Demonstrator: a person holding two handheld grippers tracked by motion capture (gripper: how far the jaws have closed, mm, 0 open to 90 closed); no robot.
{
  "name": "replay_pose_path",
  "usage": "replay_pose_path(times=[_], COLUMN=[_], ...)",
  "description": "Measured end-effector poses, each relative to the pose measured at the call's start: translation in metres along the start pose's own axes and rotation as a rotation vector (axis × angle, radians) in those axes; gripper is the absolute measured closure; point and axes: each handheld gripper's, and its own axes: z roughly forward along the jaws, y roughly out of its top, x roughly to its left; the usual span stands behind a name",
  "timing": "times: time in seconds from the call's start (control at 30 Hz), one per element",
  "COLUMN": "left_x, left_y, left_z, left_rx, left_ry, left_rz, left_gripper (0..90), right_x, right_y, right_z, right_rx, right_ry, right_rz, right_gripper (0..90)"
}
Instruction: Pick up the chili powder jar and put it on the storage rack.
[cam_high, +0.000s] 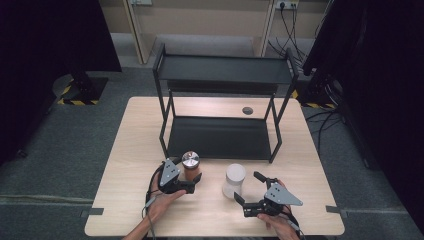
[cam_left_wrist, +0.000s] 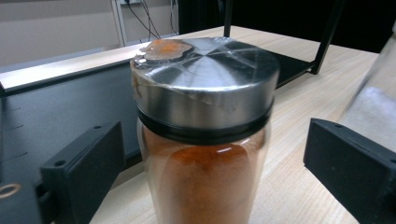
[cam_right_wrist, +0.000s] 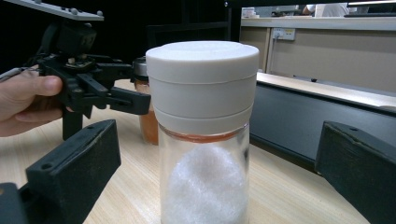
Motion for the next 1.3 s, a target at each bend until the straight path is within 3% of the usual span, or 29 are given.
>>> replay_pose_path(times=[0.07, 0.33, 0.5, 0.63, 0.8, 1.3], left_x=[0.001, 0.006, 0.008, 0.008, 0.008, 0.011], left_y=[0.001, 0.007, 0.007, 0.009, 0.012, 0.026], left_z=[0.003, 0.008, 0.009, 0.008, 0.004, -0.007], left_rx=[0.003, 0.039, 0.04, 0.049, 0.023, -0.003], left_ry=[0.002, 0.003, -0.015, -0.016, -0.021, -0.031], left_rz=[-0.018, -0.025, -0.012, -0.006, 0.001, -0.018], left_gripper=[7.1, 15.7, 30.0, 30.2, 30.3, 30.3], right_x=[-0.001, -0.001, -0.001, -0.001, -0.001, -0.001], right_y=[0.0, 0.0, 0.0, 0.0, -0.001, 0.0], right_z=[0.0, 0.0, 0.0, 0.0, -0.001, -0.001], right_rx=[-0.001, -0.004, -0.006, -0.006, -0.01, -0.009], right_ry=[0.002, 0.006, 0.006, 0.007, 0.006, 0.004], right_rz=[0.005, 0.007, 0.01, 0.011, 0.012, 0.013], right_gripper=[0.3, 0.3, 0.3, 0.4, 0.4, 0.4])
